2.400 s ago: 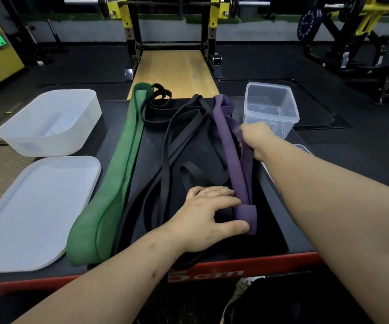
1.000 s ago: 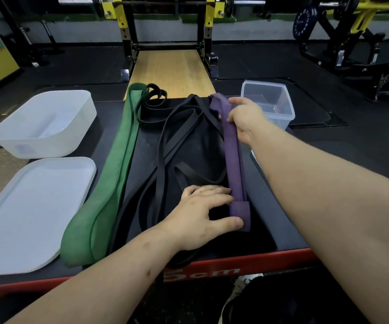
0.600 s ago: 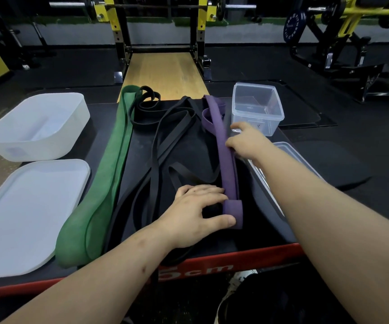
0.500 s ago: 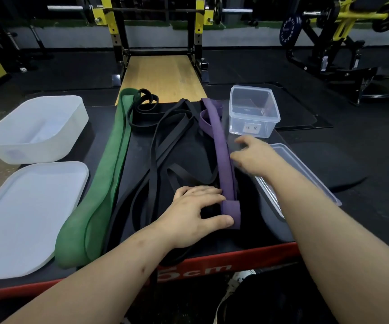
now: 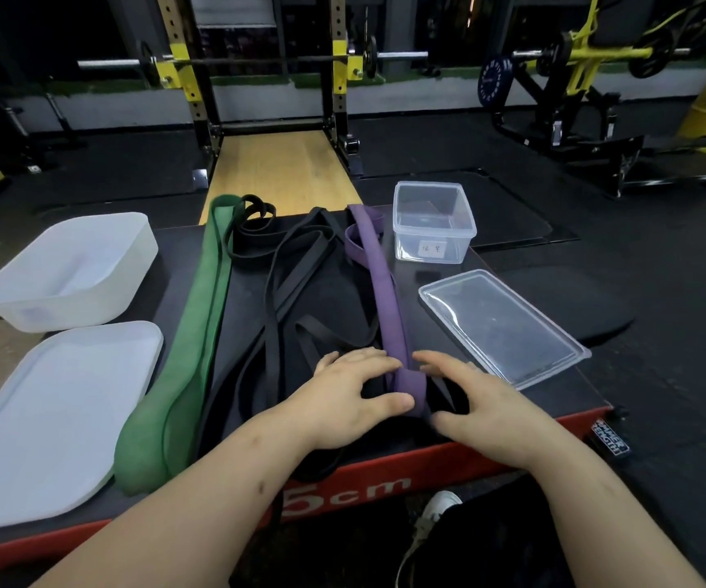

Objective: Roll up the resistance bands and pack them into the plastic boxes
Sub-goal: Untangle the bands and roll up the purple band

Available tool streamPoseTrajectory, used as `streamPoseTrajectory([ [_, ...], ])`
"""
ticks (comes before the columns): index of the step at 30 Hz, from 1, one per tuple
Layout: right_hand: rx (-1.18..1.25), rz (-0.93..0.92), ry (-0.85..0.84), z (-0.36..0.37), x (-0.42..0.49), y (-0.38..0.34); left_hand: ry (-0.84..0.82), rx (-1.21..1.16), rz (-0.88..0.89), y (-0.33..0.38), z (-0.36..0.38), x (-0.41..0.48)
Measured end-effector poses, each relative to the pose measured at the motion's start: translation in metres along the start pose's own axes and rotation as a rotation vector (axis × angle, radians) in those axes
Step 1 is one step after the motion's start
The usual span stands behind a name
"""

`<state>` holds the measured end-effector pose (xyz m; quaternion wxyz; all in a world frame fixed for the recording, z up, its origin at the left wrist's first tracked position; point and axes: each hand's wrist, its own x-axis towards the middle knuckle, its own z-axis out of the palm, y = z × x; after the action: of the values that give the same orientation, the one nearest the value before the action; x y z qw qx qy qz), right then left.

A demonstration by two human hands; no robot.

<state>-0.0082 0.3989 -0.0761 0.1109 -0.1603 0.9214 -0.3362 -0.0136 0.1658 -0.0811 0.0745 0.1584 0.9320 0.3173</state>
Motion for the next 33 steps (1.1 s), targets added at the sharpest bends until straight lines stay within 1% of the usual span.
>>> streamPoseTrajectory([
  [3,0.097,-0.012,-0.009,0.005,0.000,0.004,-0.018,-0.002,-0.002,0.007,0.004,-0.003],
  [6,0.147,-0.031,0.038,0.011,-0.002,0.010,-0.019,-0.016,0.002,0.009,0.006,-0.006],
  [11,0.177,-0.043,0.068,0.019,-0.003,0.015,-0.009,0.058,0.014,0.008,0.013,-0.008],
  [13,0.137,-0.087,0.083,0.022,0.000,0.016,-0.010,0.125,0.029,0.008,0.010,-0.008],
  [15,0.127,-0.093,0.112,0.024,0.003,0.019,-0.012,0.204,0.050,0.009,-0.001,-0.007],
  [17,0.126,-0.074,0.128,0.023,0.005,0.021,0.076,0.257,0.081,0.008,-0.018,0.000],
  [19,0.123,-0.064,0.126,0.024,0.007,0.024,0.194,0.403,0.092,0.004,-0.036,0.011],
  [20,0.123,-0.056,0.126,0.024,0.006,0.024,0.202,0.495,0.061,0.002,-0.045,0.017],
  [22,0.121,-0.043,0.129,0.025,0.006,0.024,0.114,0.584,-0.054,-0.006,-0.056,0.029],
  [24,0.125,-0.033,0.133,0.025,0.006,0.025,0.019,0.561,-0.164,-0.015,-0.064,0.038],
  [25,0.127,-0.027,0.128,0.025,0.006,0.025,0.001,0.539,-0.199,-0.019,-0.067,0.040],
  [27,0.138,-0.017,0.122,0.024,0.006,0.025,0.018,0.517,-0.214,-0.026,-0.074,0.042],
  [29,0.155,-0.014,0.119,0.024,0.007,0.027,0.093,0.472,-0.253,-0.033,-0.080,0.041],
  [31,0.167,-0.010,0.113,0.024,0.007,0.028,0.236,0.361,-0.307,-0.037,-0.089,0.040],
  [33,0.166,-0.014,0.111,0.025,0.008,0.029,0.393,0.209,-0.399,-0.043,-0.099,0.038],
])
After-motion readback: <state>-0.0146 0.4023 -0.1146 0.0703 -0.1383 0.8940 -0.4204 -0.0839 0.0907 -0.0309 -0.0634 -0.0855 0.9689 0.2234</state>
